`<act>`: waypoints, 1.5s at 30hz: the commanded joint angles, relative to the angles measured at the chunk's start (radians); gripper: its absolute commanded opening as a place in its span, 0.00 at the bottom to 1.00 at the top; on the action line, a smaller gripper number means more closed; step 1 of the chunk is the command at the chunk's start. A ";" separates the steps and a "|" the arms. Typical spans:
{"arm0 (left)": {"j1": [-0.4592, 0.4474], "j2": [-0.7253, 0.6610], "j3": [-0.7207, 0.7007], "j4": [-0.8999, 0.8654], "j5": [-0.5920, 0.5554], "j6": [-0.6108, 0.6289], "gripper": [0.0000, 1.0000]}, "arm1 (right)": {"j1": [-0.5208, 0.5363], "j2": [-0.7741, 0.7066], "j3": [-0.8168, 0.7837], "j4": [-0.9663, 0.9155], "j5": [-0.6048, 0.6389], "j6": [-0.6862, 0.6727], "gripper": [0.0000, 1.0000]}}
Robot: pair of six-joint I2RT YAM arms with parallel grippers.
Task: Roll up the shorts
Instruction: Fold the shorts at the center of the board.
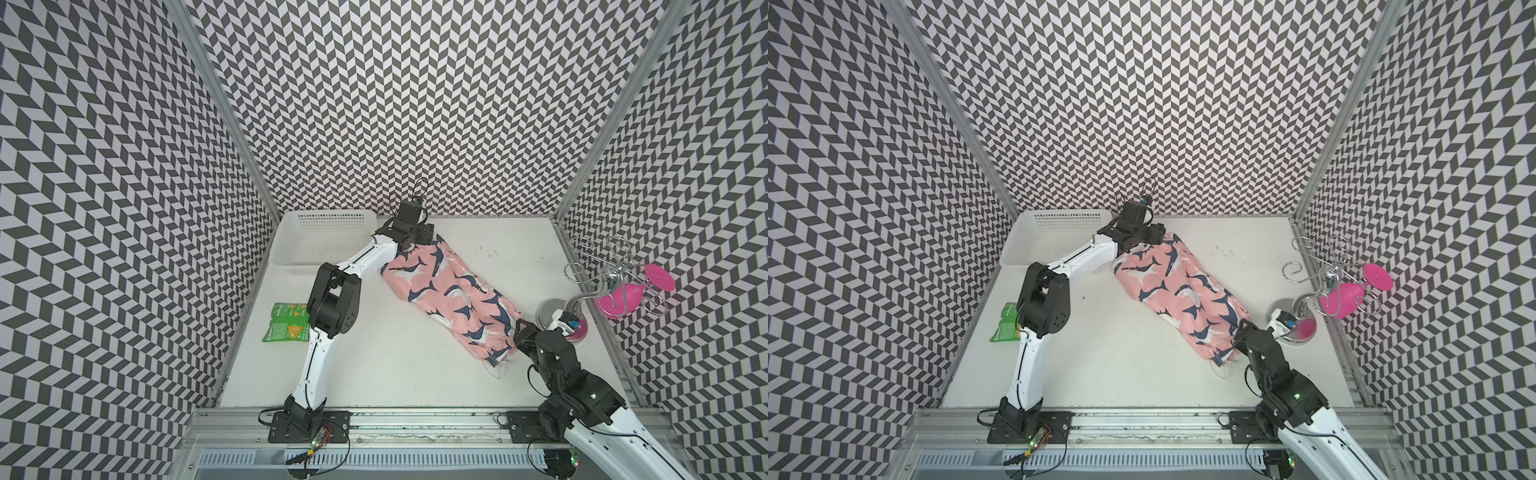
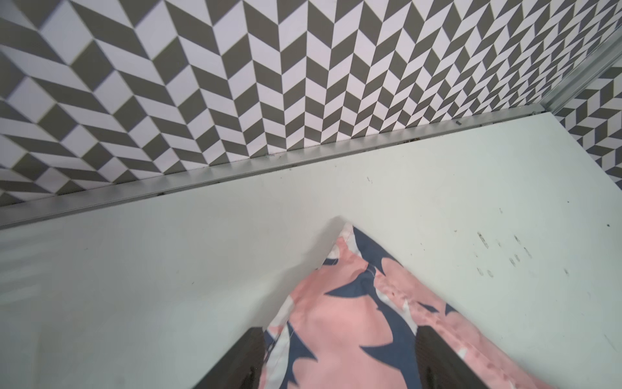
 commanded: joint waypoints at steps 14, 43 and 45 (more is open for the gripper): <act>-0.076 -0.331 -0.783 0.435 0.131 -0.299 0.71 | 0.004 0.371 -0.018 0.425 -0.312 -0.219 0.43; 0.028 -0.117 -0.200 0.132 0.062 -0.098 0.73 | 0.165 0.978 -0.028 0.967 -0.543 -0.035 0.41; 0.028 -0.202 -0.242 0.117 0.062 -0.101 0.73 | 0.181 0.990 -0.001 0.965 -0.548 -0.036 0.41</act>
